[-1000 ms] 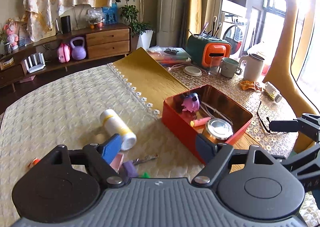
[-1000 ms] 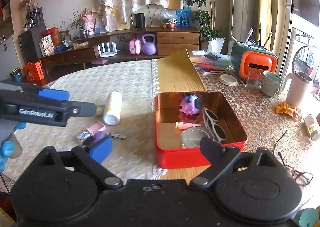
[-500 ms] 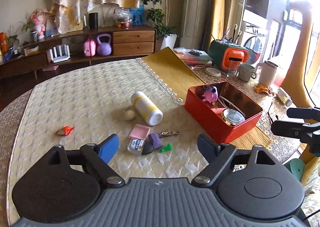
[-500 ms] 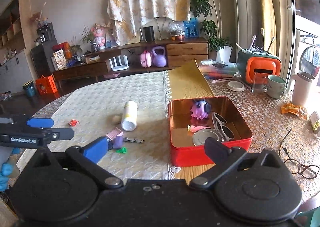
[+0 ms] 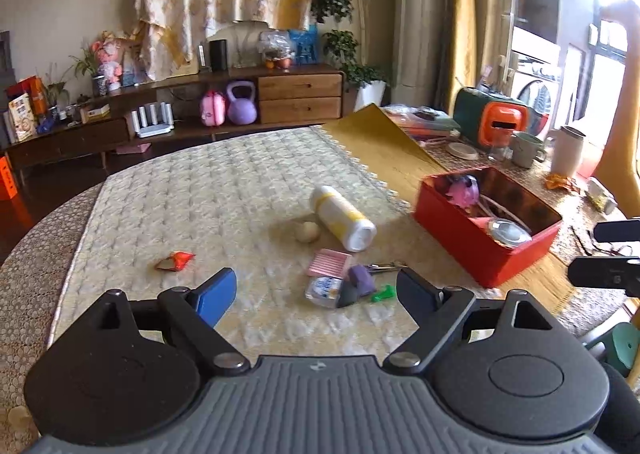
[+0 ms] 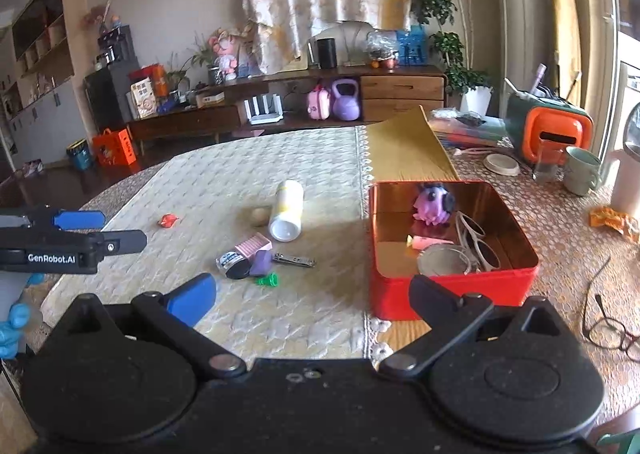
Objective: Organize rigid objects
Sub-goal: 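Withdraw both tools from the tin back over the table, then grasp the red snack packet with the left tool while the right tool grasps the white bottle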
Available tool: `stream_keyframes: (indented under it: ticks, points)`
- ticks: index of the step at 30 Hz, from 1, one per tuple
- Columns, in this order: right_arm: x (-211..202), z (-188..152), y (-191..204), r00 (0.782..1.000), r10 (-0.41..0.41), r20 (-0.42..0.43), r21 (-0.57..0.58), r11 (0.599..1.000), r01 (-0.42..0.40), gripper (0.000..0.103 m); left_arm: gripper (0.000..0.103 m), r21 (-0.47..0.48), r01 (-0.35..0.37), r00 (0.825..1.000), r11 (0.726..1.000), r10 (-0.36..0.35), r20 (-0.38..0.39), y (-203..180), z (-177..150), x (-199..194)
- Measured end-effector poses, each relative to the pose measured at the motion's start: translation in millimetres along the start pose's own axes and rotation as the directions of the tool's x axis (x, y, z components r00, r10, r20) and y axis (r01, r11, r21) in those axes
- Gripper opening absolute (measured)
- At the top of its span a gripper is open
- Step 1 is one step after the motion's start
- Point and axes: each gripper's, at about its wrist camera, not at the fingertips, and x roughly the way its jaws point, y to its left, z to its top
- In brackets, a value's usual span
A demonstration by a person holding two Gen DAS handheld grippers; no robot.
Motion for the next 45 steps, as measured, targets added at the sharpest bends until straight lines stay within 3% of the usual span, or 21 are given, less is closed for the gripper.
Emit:
stream_keyframes:
  ticks: [8,13,16,20,28,36,42,45]
  points:
    - [38,18,6,0.999,0.013,-0.042,-0.038,0.999,-0.014,0.103,0.087,-0.117,-0.093,0.996,0.989,0.092,-0.012,59,2,36]
    - [73,33,4,0.997,0.018,-0.077,-0.040,0.999,-0.021,0.103,0.087,-0.132,-0.154,0.988,0.979,0.151,-0.035,88,3,68]
    - [95,42,7,0.995,0.027,-0.093,-0.059,0.998,-0.033,0.103,0.087,-0.182,-0.199,0.980,0.963,0.191,-0.062,106,2,89]
    - [123,54,17,0.994,0.035,-0.106,-0.121,0.992,-0.048,0.103,0.087,-0.233,-0.210,0.977,0.950,0.194,-0.087,125,1,114]
    - [176,74,18,0.989,0.043,-0.143,-0.109,0.992,-0.059,0.100,0.087,-0.252,-0.238,0.968,0.938,0.210,-0.134,150,-1,155]
    - [218,84,23,0.984,0.029,-0.174,-0.117,0.992,-0.050,0.091,0.087,-0.332,-0.305,0.949,0.892,0.257,-0.182,155,4,178]
    - [243,89,28,0.982,0.019,-0.188,-0.119,0.992,-0.042,0.085,0.087,-0.359,-0.370,0.925,0.857,0.303,-0.232,149,9,192]
    - [255,87,28,0.979,0.014,-0.204,-0.113,0.993,-0.038,0.078,0.077,-0.370,-0.381,0.920,0.847,0.307,-0.245,150,7,195]
